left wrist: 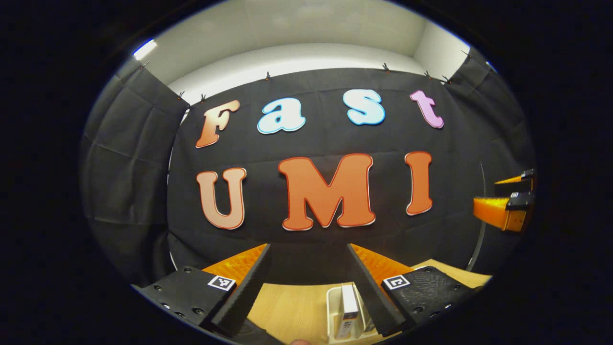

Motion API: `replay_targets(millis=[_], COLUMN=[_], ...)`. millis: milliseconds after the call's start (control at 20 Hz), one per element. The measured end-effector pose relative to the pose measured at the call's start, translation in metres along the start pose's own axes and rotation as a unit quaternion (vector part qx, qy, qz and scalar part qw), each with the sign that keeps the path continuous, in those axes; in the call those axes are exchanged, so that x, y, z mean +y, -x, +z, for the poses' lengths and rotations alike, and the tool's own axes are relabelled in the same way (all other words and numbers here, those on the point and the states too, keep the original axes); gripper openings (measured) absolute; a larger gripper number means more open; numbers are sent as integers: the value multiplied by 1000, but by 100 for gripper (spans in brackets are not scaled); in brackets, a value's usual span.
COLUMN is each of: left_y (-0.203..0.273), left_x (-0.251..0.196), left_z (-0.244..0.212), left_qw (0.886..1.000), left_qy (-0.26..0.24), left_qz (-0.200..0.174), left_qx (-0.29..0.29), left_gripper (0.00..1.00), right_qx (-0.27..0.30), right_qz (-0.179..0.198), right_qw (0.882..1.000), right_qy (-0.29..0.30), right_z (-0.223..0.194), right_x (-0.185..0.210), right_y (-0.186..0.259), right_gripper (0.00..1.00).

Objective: Open the schoolbag, grab two books from the bookshelf and put them into the schoolbag.

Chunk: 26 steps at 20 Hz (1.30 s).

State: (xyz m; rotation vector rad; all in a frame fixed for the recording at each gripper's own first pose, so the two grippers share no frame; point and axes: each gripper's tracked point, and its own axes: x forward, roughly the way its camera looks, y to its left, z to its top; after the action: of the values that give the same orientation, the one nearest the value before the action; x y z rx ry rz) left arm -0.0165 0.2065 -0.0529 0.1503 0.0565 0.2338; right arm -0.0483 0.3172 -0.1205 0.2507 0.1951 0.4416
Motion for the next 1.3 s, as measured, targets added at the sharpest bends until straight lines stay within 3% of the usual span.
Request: replay_targets(millis=[250, 350, 450, 650, 850, 950, 1300], left_y=[18, 22, 31, 66, 99, 117, 172], left_x=[11, 15, 20, 22, 29, 35, 55], left_z=[-60, -85, -119, -193, -255, -285, -366], left_qw=[993, 987, 976, 947, 918, 897, 845], left_qy=[-97, -138, -182, -264, -310, -337, -375], left_qz=[9, 7, 0, -19, -29, -33, -42], left_qx=[61, 86, 117, 182, 246, 284, 378], left_gripper=[96, 100, 95, 95, 95, 95, 97], right_qx=[21, 29, 37, 49, 60, 65, 73], right_qz=[13, 17, 20, 24, 24, 26, 37], right_qw=[1000, 999, 999, 998, 998, 997, 996], right_qy=[8, 9, 9, 14, 13, 13, 23], right_z=[-23, -32, -40, -56, -69, -74, -85], right_x=[5, 7, 9, 10, 9, 12, 19], right_y=[-16, -24, -32, -43, -51, -54, -63], right_gripper=[96, 96, 96, 96, 96, 96, 96])
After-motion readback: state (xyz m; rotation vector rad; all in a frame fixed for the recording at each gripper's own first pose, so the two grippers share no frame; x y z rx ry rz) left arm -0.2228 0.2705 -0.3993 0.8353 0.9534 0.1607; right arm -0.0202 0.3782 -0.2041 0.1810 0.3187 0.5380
